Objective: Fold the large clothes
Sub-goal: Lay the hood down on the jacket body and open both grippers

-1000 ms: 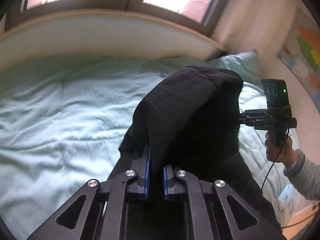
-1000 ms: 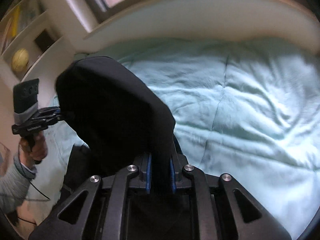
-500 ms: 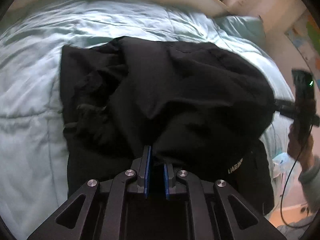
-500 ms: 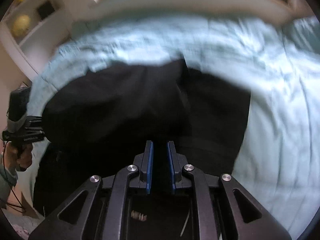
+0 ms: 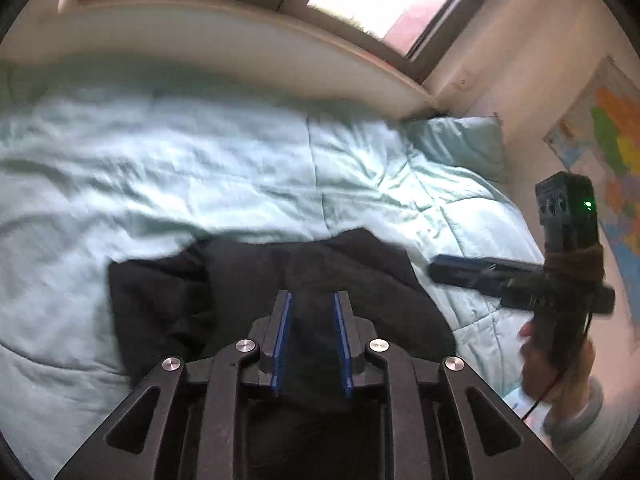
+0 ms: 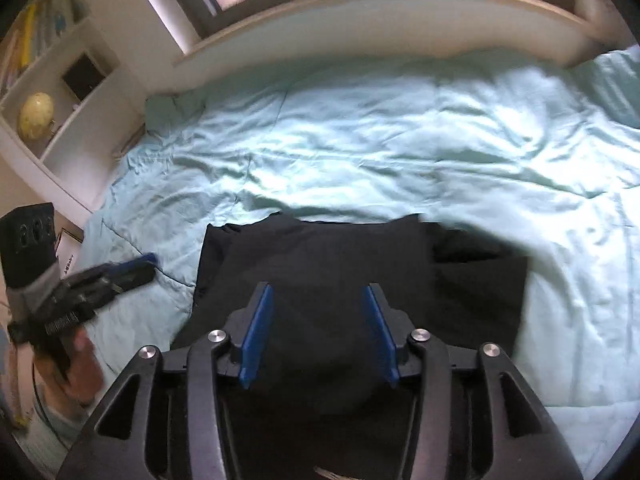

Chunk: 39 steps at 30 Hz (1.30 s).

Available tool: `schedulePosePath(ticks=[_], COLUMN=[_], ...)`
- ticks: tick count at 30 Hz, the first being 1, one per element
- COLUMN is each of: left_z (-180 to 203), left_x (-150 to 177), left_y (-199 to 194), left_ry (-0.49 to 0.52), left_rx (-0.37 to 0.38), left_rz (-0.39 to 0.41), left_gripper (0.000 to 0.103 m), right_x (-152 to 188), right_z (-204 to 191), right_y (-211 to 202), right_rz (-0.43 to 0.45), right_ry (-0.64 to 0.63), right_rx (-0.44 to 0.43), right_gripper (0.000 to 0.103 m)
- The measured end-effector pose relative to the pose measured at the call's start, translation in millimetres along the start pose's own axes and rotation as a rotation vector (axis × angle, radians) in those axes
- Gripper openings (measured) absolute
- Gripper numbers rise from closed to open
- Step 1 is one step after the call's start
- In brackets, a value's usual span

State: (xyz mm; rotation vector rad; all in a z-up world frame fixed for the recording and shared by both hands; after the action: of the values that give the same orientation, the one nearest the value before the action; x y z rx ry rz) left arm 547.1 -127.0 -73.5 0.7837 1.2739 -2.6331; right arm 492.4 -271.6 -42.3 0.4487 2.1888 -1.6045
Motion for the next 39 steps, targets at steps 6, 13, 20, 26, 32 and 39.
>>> schedulePosePath(ticks=[6, 13, 20, 26, 32, 39], left_z=[-41, -49, -7, -35, -19, -54], left_x=[99, 136, 139, 178, 186, 243], left_y=[67, 81, 30, 68, -12, -99], left_ry=[-0.104, -0.182, -0.108, -0.205, -0.139, -0.219], left_rx=[-0.038, -0.028, 0.06, -0.049, -0.049, -0.183], left_rz=[-0.236, -0.25, -0.19, -0.315, -0.221, -0.189], left_gripper=[0.021, 0.016, 0.018, 0.017, 0.021, 0.038], right_x=[105, 144, 125, 178, 181, 242], right_z=[24, 33, -13, 7, 13, 49], right_y=[86, 93, 37, 86, 11, -61], right_rz=[-0.265, -0.215, -0.085, -0.277, -0.144, -0.094], right_ry=[0.046, 0.127, -0.01, 0.086, 0.139, 0.217], right_rx=[0.04, -0.005, 0.008, 0.05, 0.033, 0.104], right_gripper=[0.05, 0.05, 0.051, 0.05, 0.051, 0.051])
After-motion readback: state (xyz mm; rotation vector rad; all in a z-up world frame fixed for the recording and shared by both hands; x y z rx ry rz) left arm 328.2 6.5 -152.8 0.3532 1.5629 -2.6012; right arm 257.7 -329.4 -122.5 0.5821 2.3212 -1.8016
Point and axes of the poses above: each gripper's, at about its wrist camera, not at the fingertips, and y roughly the way its jaws point, z to its right, x to its underside, the point moved 9 cm from there along y, roughly the way its jaws point, and after that the axes turned 3 degrees about -y, right-handed, at the moved point
